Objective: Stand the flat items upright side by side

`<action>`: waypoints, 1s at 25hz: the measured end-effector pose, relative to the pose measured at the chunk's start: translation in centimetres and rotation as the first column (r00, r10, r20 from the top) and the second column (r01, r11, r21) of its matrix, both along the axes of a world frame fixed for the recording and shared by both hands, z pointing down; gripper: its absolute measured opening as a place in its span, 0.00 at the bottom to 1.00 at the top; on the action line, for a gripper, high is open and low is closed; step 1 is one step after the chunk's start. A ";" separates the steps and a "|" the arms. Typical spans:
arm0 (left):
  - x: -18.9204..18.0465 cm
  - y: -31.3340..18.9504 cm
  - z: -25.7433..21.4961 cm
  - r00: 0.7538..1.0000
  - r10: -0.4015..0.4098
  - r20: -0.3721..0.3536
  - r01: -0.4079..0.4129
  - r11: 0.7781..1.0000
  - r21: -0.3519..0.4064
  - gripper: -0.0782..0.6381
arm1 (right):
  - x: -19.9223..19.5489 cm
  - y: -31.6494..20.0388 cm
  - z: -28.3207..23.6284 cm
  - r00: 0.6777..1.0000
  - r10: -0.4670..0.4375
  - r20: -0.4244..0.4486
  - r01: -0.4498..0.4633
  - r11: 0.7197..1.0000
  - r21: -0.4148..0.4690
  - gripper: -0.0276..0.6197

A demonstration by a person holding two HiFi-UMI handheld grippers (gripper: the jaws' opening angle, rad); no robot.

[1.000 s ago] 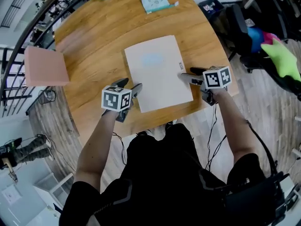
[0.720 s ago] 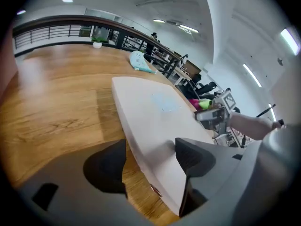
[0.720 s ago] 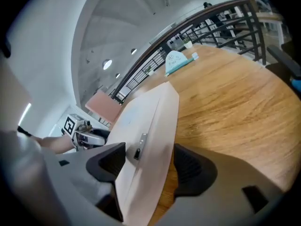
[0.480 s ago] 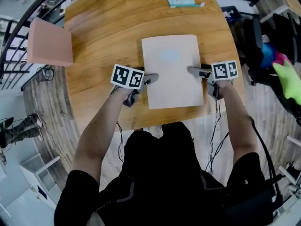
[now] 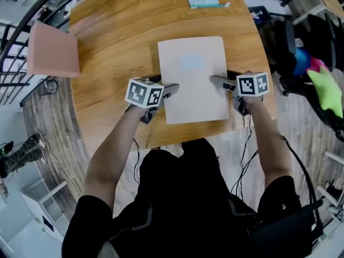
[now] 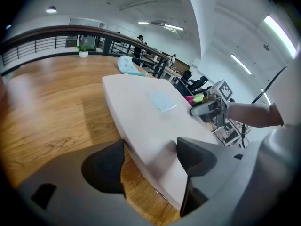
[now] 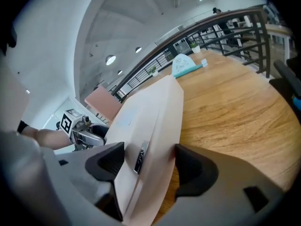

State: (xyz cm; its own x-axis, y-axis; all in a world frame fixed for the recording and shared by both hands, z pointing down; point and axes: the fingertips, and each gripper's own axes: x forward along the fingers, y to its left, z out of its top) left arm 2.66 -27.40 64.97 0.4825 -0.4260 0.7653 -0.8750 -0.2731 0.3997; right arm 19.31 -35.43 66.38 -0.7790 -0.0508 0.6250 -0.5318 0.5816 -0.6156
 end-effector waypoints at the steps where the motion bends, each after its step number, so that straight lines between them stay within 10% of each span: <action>1: 0.0 -0.2 -0.5 1.000 0.003 0.009 -0.003 1.000 0.025 0.60 | 0.0 -0.2 -0.6 1.000 0.003 0.006 -0.003 0.999 0.033 0.58; 13: -1.0 -3.9 -8.9 0.962 0.013 0.273 -0.125 0.910 0.396 0.60 | -1.0 -1.7 -10.2 0.999 0.023 0.022 -0.032 0.857 0.514 0.56; 25: -1.6 -2.6 -11.6 0.920 -0.055 0.387 -0.161 0.849 0.504 0.60 | -1.4 1.2 -13.0 0.998 0.052 -0.035 -0.008 0.665 0.746 0.55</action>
